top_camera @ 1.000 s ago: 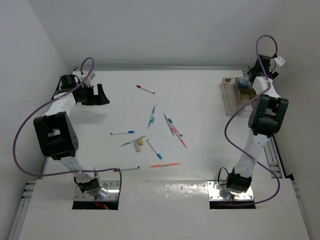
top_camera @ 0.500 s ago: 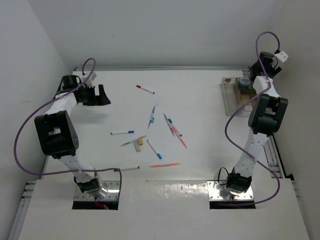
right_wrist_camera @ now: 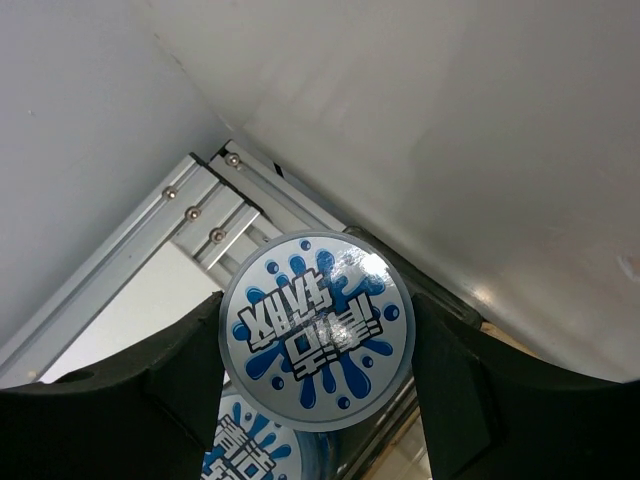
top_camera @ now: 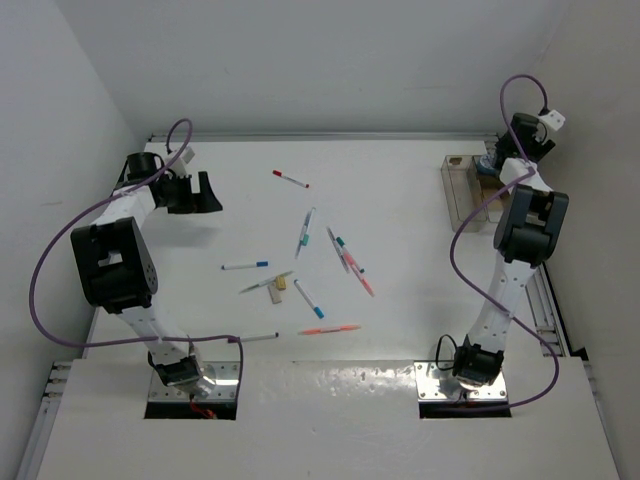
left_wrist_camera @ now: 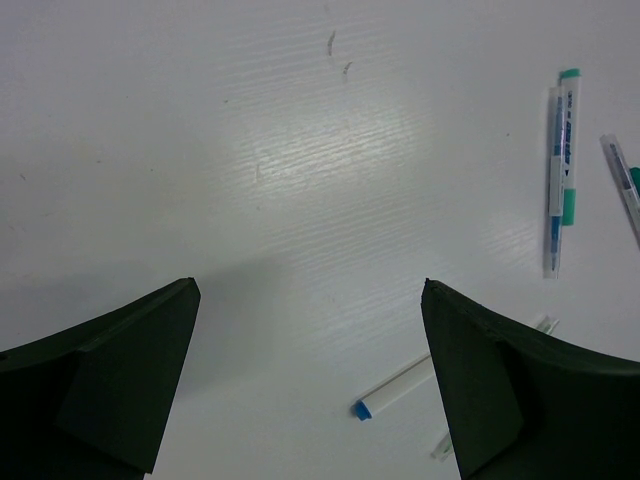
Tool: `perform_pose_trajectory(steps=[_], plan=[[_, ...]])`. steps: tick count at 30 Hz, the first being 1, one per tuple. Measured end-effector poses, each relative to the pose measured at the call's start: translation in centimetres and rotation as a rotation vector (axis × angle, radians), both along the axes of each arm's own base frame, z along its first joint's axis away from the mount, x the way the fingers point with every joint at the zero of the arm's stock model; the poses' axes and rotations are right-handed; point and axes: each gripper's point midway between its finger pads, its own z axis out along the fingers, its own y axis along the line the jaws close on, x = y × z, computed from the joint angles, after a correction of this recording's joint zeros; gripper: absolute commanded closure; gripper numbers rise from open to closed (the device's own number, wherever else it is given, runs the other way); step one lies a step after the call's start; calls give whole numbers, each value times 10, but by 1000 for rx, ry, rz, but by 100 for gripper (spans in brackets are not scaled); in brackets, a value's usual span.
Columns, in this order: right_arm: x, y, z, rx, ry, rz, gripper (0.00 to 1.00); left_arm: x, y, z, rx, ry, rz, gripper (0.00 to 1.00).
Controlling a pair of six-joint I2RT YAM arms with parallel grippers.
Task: Sort the stationery into containers
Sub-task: Place the stationery in the storage box.
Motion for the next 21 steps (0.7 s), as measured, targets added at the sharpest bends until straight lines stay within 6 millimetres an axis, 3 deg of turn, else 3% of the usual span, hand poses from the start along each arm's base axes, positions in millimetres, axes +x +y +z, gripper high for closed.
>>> perform_pose_trajectory(steps=[21], plan=[[-4,-8,2,-82,58,8,100,-1,0,-10,-7,26,0,0]])
